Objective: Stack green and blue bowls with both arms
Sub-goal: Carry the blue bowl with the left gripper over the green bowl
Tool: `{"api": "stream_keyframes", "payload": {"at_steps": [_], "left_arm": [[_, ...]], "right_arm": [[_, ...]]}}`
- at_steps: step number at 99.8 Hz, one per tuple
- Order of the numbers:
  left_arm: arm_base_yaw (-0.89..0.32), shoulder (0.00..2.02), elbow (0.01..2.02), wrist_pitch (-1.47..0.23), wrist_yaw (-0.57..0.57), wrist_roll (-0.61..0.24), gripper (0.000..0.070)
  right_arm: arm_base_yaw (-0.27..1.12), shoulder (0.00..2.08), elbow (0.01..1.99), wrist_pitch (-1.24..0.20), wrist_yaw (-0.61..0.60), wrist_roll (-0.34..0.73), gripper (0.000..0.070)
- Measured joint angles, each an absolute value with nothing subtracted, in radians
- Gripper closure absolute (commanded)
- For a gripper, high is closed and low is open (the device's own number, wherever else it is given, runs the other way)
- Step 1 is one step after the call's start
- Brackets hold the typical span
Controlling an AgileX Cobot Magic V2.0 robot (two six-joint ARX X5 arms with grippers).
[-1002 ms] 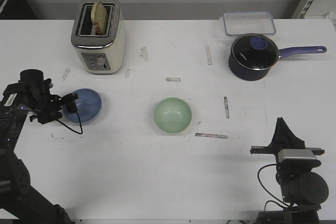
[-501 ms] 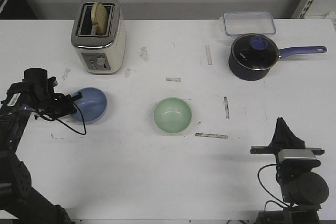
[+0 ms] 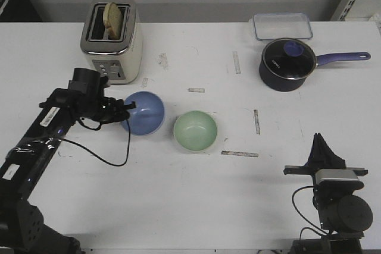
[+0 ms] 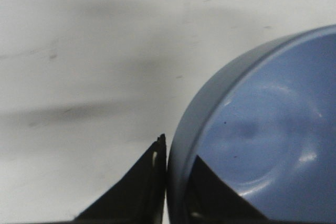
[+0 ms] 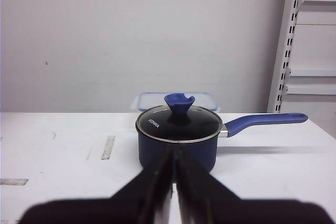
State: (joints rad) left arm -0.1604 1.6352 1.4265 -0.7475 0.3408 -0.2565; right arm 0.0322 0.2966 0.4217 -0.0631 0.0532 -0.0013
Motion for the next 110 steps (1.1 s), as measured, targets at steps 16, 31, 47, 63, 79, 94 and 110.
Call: {"api": "stream_keyframes", "payload": {"at_steps": [16, 31, 47, 63, 79, 94, 110], "left_arm": [[-0.31, 1.636, 1.496, -0.629, 0.341, -0.313, 0.07], [-0.437, 1.658, 1.502, -0.53, 0.344, -0.37, 0.07], [-0.533, 1.709, 1.502, -0.504, 0.308, -0.432, 0.0699], [-0.591, 1.739, 1.502, -0.532, 0.181, -0.467, 0.0698], [-0.631, 1.739, 1.502, -0.55, 0.073, -0.473, 0.0698], [-0.636, 1.741, 1.502, -0.558, 0.051, -0.474, 0.0679], [-0.64, 1.748, 1.502, -0.568, 0.051, -0.475, 0.0569]], "right_arm": [[0.032, 0.297, 0.422, -0.063, 0.053, -0.001, 0.0699], [0.032, 0.297, 0.422, -0.063, 0.054, -0.001, 0.0699], [0.032, 0.297, 0.422, -0.063, 0.053, -0.001, 0.0699], [0.032, 0.297, 0.422, -0.063, 0.053, -0.002, 0.0699], [0.032, 0.297, 0.422, -0.063, 0.054, -0.002, 0.0699], [0.032, 0.297, 0.422, -0.063, 0.053, -0.002, 0.0699], [0.032, 0.297, 0.422, -0.063, 0.054, -0.002, 0.0699]]}}
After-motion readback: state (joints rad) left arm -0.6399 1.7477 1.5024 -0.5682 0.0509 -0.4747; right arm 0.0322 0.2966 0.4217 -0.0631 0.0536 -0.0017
